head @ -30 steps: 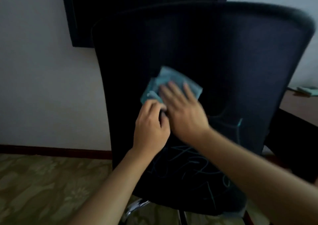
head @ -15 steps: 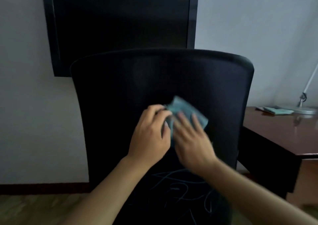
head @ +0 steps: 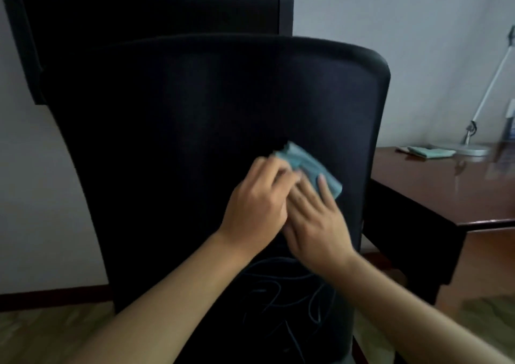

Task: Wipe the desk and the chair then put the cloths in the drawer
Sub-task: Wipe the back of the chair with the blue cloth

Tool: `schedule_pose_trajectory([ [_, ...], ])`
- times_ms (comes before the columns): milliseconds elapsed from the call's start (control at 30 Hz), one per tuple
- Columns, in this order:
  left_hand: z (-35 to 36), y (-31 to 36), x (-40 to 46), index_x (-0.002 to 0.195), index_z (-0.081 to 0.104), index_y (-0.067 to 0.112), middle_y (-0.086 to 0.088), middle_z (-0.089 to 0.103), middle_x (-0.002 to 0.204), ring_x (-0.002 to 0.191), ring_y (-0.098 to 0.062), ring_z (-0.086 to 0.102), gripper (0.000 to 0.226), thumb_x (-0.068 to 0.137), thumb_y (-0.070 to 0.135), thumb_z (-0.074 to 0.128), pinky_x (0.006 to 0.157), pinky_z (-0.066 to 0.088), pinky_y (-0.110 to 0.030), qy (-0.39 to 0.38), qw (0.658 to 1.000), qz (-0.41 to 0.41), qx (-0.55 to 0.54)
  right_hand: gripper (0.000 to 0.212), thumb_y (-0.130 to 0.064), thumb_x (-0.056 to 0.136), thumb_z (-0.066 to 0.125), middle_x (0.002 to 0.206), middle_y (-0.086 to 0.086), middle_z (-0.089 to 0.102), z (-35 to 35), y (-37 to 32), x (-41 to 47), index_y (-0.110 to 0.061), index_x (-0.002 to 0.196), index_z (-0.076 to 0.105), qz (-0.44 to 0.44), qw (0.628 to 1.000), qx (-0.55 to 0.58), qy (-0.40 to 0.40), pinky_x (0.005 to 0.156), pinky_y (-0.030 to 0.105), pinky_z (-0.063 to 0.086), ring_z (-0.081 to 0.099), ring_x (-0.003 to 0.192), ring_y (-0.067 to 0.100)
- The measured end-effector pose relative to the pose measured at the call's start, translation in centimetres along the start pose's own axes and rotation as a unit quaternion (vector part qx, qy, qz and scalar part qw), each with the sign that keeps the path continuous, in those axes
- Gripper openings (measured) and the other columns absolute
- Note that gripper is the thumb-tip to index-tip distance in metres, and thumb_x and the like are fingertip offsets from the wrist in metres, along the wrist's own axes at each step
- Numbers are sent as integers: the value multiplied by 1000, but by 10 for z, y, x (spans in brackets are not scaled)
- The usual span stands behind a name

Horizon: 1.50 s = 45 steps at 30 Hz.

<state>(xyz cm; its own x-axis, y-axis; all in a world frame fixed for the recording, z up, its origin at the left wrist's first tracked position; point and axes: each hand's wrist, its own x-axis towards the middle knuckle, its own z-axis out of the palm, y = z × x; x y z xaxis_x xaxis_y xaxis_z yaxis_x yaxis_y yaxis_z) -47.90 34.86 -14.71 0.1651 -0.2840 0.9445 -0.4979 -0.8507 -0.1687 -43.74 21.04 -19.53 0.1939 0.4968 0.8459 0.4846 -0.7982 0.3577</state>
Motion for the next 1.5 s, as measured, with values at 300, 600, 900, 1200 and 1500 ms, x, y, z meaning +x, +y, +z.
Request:
schedule_pose_trajectory([
  [300,-1,8,33,111,69,4,-15,63,116,103,-32,59,34,84,-7,50,93,49,-38,-23,999,18,-19,56,-19,84,49,150,12,43,-30,62,42,-3,138,51,-3,999,-23,31,121,51,12,21,146,28],
  [600,27,42,-69,91,68,15,-6,63,88,81,-24,62,19,84,11,51,61,54,-33,-200,979,32,14,43,-14,85,49,129,19,61,26,-1,-100,0,123,63,33,997,27,-60,119,51,15,40,132,42],
  [900,4,10,-3,108,64,8,-13,57,106,90,-28,60,34,80,-6,53,72,54,-37,-85,995,-51,-14,43,-10,95,41,150,11,40,8,49,12,-5,137,52,-41,996,58,49,121,51,15,25,145,27],
  [1200,-10,15,-129,99,65,11,-10,55,98,81,-25,62,40,64,-5,71,60,57,-35,-293,950,-110,9,41,-15,87,49,135,10,59,54,-53,-107,-6,124,66,-81,991,72,-80,121,47,12,36,137,31],
  [1500,-22,-8,-49,104,59,11,-7,55,102,85,-23,62,34,74,-6,62,69,52,-31,-141,973,-180,12,43,-13,92,46,144,9,50,41,-17,0,-6,133,56,-61,992,92,68,121,49,16,31,143,26],
])
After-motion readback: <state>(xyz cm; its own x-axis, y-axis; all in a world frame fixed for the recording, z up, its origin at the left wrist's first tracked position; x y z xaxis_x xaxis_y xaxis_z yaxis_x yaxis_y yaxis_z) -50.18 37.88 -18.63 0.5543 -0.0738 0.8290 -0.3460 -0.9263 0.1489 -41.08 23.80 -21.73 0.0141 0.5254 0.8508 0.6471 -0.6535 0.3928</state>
